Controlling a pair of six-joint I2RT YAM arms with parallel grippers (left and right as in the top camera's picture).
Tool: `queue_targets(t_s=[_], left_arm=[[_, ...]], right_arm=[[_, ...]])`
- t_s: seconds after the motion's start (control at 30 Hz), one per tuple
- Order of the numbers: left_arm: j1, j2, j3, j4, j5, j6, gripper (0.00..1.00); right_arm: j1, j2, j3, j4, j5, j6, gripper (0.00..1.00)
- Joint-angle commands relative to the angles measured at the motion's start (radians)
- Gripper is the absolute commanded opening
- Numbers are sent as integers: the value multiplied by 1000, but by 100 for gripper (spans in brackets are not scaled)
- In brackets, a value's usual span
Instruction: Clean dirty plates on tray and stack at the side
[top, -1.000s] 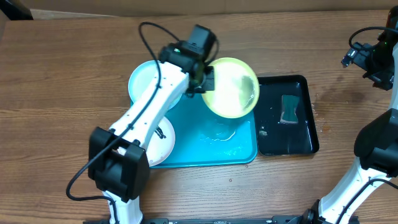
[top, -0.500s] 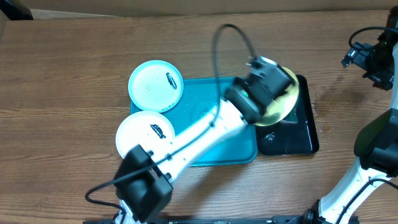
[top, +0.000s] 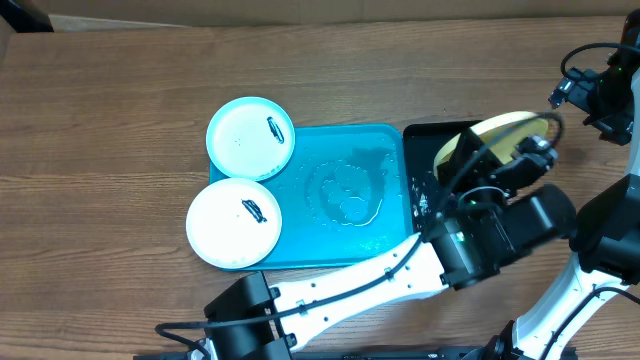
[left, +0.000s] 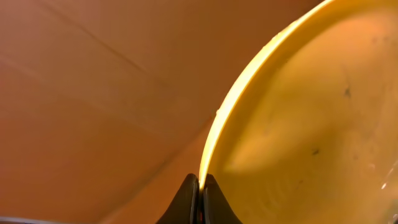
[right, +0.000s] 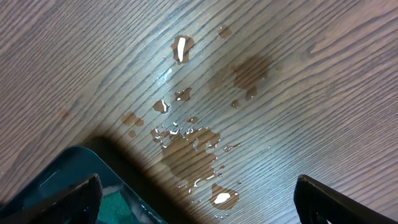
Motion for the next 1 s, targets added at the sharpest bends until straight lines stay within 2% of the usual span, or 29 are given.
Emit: queue_targets(t_s=[0.0,0.1,0.97], left_arm=[[-21,5,27,46,-123,195,4],[-38,5,27,80,-124,236,4],[-23,5,27,83,-115,220,4]], right_arm=[[-1,-18,1,3,3,4,100],[-1,-18,1,3,3,5,100],[-1,-18,1,3,3,5,100]])
